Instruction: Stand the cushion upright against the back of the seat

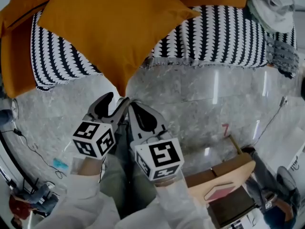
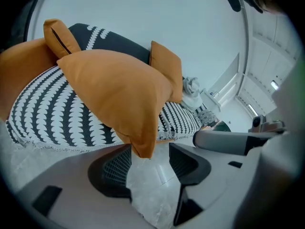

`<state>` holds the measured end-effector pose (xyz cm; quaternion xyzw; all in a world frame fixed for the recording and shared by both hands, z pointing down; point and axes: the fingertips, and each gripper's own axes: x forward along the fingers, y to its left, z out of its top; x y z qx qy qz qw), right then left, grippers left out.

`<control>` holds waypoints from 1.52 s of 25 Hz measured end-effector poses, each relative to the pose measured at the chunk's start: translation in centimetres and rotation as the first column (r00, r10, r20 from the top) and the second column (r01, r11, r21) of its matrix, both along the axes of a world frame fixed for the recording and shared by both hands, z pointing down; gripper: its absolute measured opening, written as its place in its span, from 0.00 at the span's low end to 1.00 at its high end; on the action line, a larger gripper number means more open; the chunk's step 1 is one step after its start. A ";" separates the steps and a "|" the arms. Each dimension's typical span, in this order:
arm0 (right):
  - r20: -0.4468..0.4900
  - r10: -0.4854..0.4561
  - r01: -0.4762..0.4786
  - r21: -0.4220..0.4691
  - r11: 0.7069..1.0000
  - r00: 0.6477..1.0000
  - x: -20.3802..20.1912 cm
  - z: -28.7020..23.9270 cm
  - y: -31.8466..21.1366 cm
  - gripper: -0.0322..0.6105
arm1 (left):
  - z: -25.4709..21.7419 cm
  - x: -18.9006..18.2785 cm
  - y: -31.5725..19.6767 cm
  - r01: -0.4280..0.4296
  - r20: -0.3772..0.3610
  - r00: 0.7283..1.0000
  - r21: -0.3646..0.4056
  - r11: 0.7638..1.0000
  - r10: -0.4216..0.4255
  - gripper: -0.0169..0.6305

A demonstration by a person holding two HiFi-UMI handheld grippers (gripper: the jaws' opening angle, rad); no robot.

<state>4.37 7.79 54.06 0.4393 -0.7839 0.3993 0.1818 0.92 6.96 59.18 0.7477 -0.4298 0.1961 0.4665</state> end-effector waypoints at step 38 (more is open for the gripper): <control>0.015 0.005 -0.006 0.029 1.000 1.000 0.3 -1.1 -0.9 0.07 | 0.8 -0.8 -2.8 0.044 -0.082 0.996 -0.016 0.999 -0.045 0.10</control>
